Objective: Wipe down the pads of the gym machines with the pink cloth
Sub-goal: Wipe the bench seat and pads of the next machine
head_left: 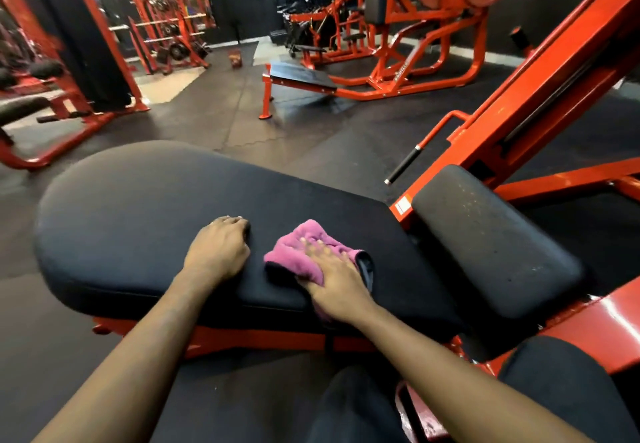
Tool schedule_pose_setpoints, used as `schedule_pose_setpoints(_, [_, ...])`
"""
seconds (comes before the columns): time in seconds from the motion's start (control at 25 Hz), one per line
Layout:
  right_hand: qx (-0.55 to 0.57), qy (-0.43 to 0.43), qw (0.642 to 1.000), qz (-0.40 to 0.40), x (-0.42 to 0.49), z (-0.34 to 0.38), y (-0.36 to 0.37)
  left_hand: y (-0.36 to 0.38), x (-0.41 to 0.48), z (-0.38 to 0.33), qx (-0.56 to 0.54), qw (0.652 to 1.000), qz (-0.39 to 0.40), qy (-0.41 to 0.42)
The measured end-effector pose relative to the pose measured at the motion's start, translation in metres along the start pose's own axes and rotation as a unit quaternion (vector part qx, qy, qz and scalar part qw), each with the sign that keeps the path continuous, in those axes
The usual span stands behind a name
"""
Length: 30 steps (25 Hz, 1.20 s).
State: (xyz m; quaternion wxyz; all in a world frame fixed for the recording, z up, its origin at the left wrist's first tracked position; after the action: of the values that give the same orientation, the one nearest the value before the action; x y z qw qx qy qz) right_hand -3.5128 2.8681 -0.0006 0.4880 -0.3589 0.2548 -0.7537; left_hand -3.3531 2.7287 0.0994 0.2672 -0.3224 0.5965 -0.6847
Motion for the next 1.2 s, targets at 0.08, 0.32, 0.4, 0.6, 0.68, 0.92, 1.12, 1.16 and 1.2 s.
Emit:
schedule_pose_setpoints(0.08, [-0.012, 0.075, 0.997, 0.013, 0.002, -0.04, -0.01, 0.005, 0.008, -0.002, 0.017, 1.0, 0.009, 0.007])
schedule_pose_setpoints(0.32, [-0.063, 0.329, 0.941, -0.042, 0.029, -0.18, -0.022, 0.027, 0.05, -0.012, 0.014, 0.999, 0.034, 0.024])
schedule_pose_setpoints(0.4, [-0.047, 0.32, 0.945, -0.049, 0.059, -0.151, -0.024, 0.031, 0.07, -0.008, 0.011, 0.998, 0.041, 0.037])
schedule_pose_setpoints(0.6, [-0.015, 0.096, 0.994, 0.056, 0.16, -0.067, 0.014, 0.032, 0.126, 0.012, -0.002, 0.999, 0.034, 0.028])
schedule_pose_setpoints(0.68, [-0.006, 0.112, 0.991, 0.068, 0.18, -0.081, 0.014, 0.031, 0.144, 0.024, -0.003, 1.0, 0.028, 0.014])
schedule_pose_setpoints(0.92, [-0.044, 0.313, 0.948, -0.036, 0.204, -0.249, 0.004, 0.028, 0.155, 0.044, -0.003, 0.999, 0.045, 0.03])
schedule_pose_setpoints(1.12, [-0.028, 0.283, 0.958, -0.024, 0.253, -0.165, 0.013, 0.007, 0.144, 0.078, 0.019, 1.0, 0.02, -0.009])
schedule_pose_setpoints(1.16, [-0.03, 0.235, 0.971, -0.006, 0.266, -0.135, 0.017, 0.002, 0.14, 0.085, 0.017, 1.0, 0.014, -0.022])
schedule_pose_setpoints(1.2, [-0.033, 0.18, 0.983, 0.013, 0.276, -0.104, 0.022, -0.004, 0.136, 0.092, 0.015, 0.999, 0.011, -0.032])
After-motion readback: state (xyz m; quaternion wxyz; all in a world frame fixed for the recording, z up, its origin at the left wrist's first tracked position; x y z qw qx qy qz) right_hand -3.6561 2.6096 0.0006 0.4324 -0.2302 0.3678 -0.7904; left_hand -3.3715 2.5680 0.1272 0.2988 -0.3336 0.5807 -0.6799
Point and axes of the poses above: each hand's wrist, its own x-axis towards the middle knuckle, its own y-axis out of the palm, z = x × y, the point moved 1 cm from there along x, towards the middle knuckle, and after that the axes turned 1 degree about -x, right-handed, at the moved point
